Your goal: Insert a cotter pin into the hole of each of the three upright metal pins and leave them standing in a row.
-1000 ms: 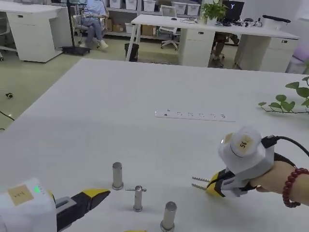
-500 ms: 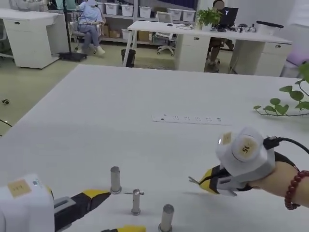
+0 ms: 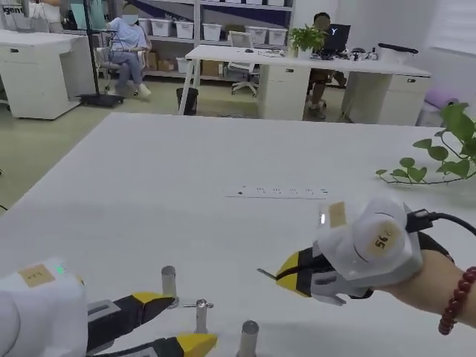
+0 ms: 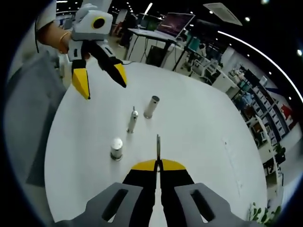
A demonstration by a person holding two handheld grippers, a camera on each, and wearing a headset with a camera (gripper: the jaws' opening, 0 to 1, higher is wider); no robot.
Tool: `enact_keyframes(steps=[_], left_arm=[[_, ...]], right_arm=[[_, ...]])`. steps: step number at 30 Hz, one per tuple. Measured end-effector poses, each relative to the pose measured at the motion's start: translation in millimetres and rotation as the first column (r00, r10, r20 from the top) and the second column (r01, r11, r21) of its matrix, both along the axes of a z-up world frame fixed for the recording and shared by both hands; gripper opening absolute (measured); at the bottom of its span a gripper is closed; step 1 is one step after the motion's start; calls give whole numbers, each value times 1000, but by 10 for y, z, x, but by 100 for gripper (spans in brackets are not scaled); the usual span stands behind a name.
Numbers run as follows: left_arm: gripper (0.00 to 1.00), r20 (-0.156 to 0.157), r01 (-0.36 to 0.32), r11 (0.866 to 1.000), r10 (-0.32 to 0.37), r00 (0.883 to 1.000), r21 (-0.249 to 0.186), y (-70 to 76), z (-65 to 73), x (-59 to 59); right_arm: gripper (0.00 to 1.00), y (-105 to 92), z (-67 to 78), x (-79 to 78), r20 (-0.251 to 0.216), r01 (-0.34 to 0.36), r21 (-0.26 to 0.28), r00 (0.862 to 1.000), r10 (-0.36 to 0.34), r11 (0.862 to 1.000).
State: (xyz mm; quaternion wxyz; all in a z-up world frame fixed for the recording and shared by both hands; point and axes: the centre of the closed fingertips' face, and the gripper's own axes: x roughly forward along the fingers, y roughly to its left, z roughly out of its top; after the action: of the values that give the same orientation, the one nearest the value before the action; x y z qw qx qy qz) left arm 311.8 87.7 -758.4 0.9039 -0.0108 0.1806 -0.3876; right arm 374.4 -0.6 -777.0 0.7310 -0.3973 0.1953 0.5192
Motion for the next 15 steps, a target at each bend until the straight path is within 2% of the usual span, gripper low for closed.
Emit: enact_keyframes(steps=[9,15], left_arm=[[32,-18,14,1000,-14,1000,-12,-89,20,28],[27,-50,15,999,-17,999,-44,-151,31,34]], right_arm=[[2,161,76,-207,8,-65,10,998,65,998],[2,228,86,-307,44,-112,-14,993,113,994]])
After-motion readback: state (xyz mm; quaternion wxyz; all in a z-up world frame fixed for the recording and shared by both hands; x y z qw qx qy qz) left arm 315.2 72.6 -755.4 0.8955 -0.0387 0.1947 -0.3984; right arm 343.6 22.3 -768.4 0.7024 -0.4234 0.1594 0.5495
